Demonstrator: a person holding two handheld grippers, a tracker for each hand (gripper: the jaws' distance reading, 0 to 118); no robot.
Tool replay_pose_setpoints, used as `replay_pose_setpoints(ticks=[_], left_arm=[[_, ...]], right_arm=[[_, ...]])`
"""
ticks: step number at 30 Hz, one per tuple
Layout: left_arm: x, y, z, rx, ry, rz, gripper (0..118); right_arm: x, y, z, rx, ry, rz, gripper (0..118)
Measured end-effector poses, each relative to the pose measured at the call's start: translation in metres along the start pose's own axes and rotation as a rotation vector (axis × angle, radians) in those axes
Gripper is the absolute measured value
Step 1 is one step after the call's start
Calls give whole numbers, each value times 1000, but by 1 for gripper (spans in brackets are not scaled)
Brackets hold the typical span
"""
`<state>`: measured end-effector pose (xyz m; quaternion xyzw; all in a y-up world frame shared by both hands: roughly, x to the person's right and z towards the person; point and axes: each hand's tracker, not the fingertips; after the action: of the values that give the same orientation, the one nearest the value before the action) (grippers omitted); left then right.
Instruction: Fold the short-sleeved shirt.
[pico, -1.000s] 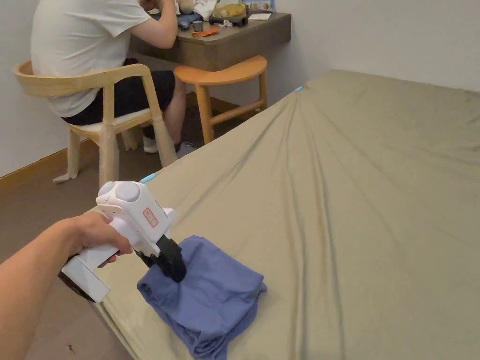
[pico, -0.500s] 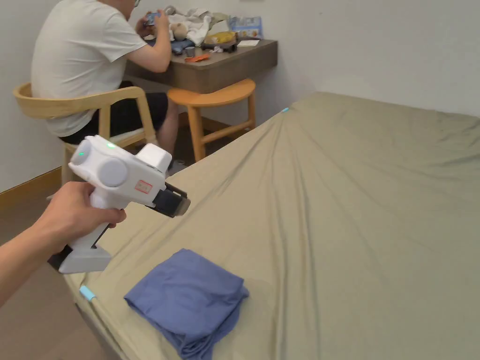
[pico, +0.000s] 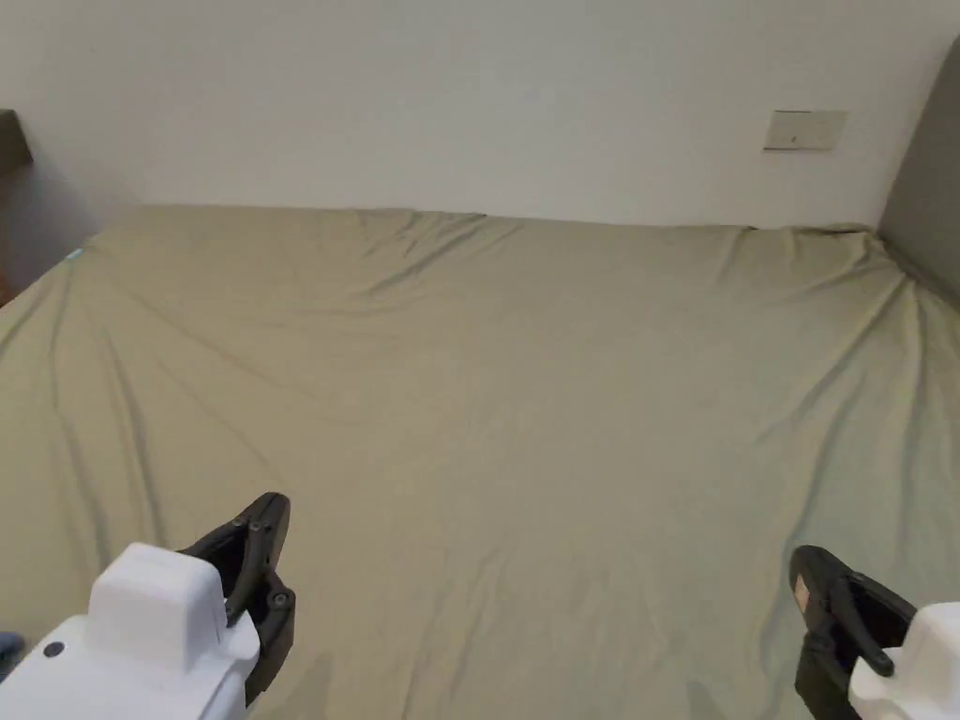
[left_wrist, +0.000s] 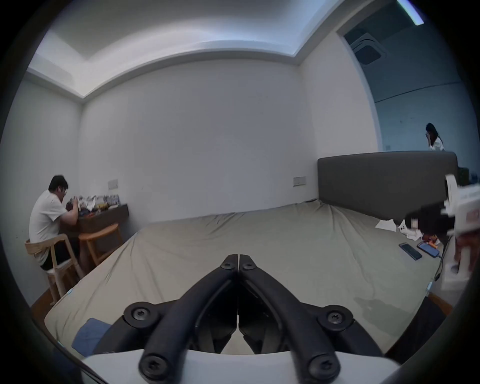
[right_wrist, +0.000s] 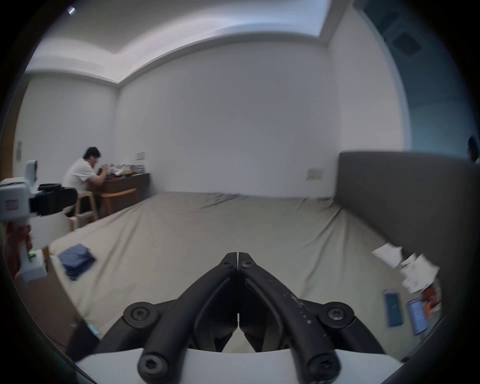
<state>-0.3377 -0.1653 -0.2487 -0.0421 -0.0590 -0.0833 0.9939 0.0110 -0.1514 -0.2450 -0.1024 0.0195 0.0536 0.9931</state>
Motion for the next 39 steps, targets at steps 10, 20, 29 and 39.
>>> replay_pose_setpoints(ticks=[10, 20, 29, 39], left_arm=[[38, -27, 1, -83, 17, 68, 0], [36, -24, 7, -93, 63, 66, 0], [27, -23, 7, -86, 83, 95, 0], [16, -21, -1, -59, 124, 109, 118]], right_arm=[[33, -44, 20, 12, -133, -69, 0], [30, -46, 16, -10, -118, -69, 0], [25, -42, 14, -20, -107, -76, 0], [17, -31, 19, 18, -135, -66, 118]])
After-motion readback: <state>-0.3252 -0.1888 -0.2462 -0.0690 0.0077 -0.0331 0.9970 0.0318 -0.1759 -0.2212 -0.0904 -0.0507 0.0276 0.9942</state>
